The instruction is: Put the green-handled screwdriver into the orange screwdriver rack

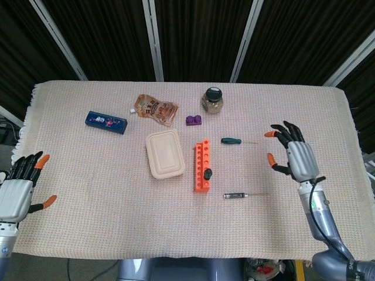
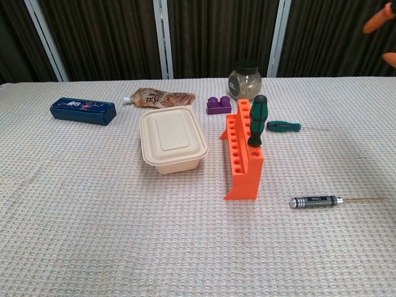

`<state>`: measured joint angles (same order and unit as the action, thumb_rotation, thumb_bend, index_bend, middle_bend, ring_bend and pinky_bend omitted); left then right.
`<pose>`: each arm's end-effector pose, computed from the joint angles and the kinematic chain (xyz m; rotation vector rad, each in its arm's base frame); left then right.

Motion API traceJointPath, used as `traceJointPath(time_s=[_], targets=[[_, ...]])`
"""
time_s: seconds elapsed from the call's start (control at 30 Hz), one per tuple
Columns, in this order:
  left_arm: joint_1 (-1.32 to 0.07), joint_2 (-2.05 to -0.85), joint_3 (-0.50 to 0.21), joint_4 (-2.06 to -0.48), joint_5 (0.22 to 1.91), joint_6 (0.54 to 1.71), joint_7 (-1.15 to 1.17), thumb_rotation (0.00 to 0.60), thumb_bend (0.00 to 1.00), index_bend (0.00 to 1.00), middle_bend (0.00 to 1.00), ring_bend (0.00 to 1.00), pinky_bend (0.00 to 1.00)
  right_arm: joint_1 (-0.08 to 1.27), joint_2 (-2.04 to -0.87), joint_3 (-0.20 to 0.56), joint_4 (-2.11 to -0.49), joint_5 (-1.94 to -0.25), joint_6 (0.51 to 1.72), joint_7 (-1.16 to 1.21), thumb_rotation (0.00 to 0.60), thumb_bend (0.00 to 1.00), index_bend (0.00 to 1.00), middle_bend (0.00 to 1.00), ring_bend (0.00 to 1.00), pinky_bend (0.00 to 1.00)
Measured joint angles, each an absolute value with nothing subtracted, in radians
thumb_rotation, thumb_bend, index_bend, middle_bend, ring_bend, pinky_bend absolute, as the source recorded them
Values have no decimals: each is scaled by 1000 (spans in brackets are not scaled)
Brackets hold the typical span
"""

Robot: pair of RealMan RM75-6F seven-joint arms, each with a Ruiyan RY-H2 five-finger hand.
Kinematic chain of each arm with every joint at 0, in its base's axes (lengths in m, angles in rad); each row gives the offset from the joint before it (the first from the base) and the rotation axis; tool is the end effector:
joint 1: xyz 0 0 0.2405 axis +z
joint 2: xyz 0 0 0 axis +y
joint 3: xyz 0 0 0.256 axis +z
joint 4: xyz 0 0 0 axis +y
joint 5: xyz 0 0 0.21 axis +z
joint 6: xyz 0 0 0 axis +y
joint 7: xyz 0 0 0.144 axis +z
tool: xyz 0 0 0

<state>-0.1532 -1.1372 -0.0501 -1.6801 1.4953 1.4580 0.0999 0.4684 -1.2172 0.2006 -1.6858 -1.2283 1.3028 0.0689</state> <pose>-0.2844 0.1996 0.1438 -1.4491 -0.8723 -0.9317 -0.2169 -0.3096 0.1283 1.3604 -1.0630 1.2484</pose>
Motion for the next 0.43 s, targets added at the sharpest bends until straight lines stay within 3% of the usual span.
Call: traceJointPath(time_s=[0.2,0.43], targets=[[-143,-1151,-50,-1669,1518,1491,101,600,167,51,0,0,0,338,-1245,109,-1589,-1285,1459,-68,600,404,123,28,0,0],[-132,-1164,-46,-1672,1523,1508,144,600,165,50,0,0,0,217,-1256,47,-1559,-1305,1563,-154,600,379,88,0,0,0]])
